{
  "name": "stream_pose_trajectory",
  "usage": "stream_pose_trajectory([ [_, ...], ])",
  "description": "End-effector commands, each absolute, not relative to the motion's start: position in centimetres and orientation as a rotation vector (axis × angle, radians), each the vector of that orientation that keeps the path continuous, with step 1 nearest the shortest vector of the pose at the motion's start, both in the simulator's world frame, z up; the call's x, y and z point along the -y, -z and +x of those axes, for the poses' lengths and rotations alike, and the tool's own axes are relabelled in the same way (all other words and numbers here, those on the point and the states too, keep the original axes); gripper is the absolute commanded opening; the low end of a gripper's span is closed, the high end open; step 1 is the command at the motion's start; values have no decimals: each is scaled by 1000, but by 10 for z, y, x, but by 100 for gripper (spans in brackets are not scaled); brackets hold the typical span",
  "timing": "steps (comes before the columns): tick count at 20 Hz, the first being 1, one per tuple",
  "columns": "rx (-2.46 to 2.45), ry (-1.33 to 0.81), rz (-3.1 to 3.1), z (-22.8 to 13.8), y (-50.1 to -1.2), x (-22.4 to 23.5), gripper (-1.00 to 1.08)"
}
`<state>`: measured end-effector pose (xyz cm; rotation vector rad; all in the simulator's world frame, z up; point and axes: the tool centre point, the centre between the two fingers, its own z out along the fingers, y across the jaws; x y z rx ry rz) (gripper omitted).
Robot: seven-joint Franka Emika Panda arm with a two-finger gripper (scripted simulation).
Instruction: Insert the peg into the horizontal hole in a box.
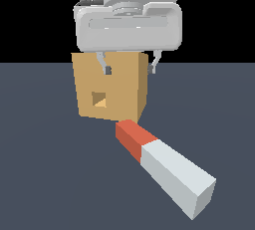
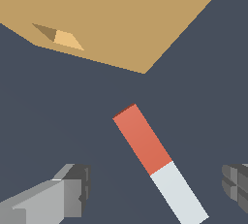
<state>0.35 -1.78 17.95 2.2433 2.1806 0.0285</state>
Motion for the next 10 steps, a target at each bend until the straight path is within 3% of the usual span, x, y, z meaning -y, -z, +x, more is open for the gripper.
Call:
stream_pose_trajectory([
  [1,-2181,-29,2243,3,-179,18,100],
  [10,-2225,-27,2200,6,-172,26,100],
])
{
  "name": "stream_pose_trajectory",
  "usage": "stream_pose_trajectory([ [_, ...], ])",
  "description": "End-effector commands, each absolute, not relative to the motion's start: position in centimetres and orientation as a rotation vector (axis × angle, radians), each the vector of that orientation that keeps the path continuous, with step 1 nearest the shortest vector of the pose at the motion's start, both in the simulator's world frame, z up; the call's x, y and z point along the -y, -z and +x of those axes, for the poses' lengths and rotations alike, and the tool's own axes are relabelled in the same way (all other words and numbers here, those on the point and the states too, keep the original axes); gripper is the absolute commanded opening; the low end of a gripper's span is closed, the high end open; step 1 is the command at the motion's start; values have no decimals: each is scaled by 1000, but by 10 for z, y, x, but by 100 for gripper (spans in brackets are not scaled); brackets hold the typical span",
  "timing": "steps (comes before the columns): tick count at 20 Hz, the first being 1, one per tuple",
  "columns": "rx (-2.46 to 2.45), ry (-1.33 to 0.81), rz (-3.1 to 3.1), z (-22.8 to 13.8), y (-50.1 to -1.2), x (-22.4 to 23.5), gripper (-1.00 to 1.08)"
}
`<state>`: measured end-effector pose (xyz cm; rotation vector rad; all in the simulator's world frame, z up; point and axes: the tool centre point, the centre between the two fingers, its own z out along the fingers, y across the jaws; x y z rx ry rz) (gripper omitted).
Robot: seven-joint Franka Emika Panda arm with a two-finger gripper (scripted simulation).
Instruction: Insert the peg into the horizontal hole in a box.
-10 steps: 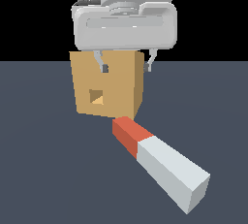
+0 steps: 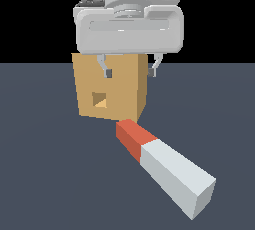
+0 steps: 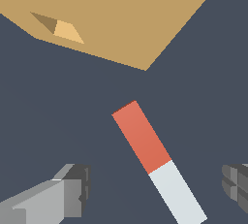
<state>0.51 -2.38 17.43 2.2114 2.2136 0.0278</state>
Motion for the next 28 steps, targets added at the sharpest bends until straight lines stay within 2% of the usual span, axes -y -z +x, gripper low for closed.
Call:
stream_pose_trajectory([
  [1,-2236,-26,2190,6,-170,28,100],
  [11,-2398,-20,2017,18,-142,61,100],
  [28,-2694,-4,1614,60,-82,119,100],
])
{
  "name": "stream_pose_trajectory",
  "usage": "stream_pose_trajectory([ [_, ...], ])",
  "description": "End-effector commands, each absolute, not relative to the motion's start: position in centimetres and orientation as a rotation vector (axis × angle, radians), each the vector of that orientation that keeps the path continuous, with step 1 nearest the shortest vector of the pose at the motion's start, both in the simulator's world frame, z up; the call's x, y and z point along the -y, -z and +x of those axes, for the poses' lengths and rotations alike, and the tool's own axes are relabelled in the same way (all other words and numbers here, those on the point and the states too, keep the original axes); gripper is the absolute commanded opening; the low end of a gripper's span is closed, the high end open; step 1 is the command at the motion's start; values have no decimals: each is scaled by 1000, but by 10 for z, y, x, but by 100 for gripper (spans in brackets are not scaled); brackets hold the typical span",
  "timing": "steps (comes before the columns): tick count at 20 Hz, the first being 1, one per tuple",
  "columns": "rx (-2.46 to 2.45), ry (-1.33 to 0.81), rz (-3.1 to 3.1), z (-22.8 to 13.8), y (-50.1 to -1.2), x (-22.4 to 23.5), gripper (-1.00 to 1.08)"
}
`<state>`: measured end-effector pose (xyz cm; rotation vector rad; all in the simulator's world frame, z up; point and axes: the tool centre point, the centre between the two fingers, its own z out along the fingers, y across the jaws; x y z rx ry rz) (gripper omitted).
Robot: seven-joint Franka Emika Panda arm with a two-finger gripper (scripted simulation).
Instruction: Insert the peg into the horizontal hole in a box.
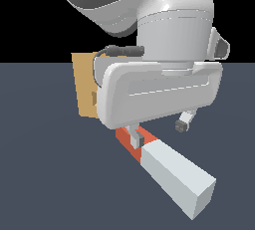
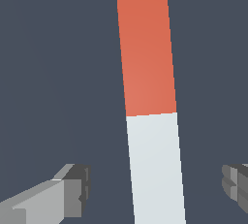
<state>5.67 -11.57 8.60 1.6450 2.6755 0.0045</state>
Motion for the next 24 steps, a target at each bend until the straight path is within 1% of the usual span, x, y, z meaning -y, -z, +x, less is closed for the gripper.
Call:
stream_pose_trajectory([
  [1,-2703,-3,1599,62,-80,120,100],
  [8,-2739,0,1538,71,-72,127,100],
  [15,-2739,0,1539,71,-68,127,100],
  [24,-2740,0,1536,70,-27,126,100],
])
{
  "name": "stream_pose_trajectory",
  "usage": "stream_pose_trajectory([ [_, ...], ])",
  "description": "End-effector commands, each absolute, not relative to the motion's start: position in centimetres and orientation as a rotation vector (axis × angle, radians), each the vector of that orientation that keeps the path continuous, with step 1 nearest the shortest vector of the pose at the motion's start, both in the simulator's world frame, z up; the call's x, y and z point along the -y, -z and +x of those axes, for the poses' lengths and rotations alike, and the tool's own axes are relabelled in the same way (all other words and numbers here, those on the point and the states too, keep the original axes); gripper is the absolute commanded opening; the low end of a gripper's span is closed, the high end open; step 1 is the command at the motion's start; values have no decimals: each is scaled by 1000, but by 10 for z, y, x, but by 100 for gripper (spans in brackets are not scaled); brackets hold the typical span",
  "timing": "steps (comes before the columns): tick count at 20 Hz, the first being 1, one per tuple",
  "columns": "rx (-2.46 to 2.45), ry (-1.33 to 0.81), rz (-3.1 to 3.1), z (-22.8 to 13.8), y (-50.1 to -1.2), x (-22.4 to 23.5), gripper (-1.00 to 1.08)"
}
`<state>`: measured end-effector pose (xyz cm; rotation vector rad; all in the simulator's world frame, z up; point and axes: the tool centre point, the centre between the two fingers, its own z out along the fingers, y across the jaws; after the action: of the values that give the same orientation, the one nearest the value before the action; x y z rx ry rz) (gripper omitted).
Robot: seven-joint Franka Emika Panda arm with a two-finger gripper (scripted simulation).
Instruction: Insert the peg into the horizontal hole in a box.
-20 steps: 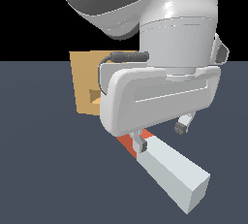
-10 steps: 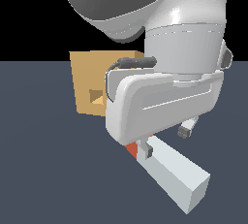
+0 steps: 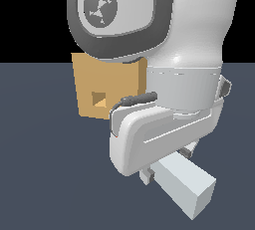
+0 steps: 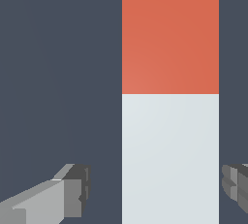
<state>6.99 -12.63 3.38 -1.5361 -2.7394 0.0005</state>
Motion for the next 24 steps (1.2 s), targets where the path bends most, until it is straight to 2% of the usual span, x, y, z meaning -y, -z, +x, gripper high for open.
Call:
stream_pose_trajectory([
  [1,2741,0,-1535,70,-25,126,100],
  [6,2741,0,-1535,72,-22,126,100],
  [7,2741,0,-1535,72,-22,126,-100],
  [24,2724,0,-1564,65,-23,127,-100],
])
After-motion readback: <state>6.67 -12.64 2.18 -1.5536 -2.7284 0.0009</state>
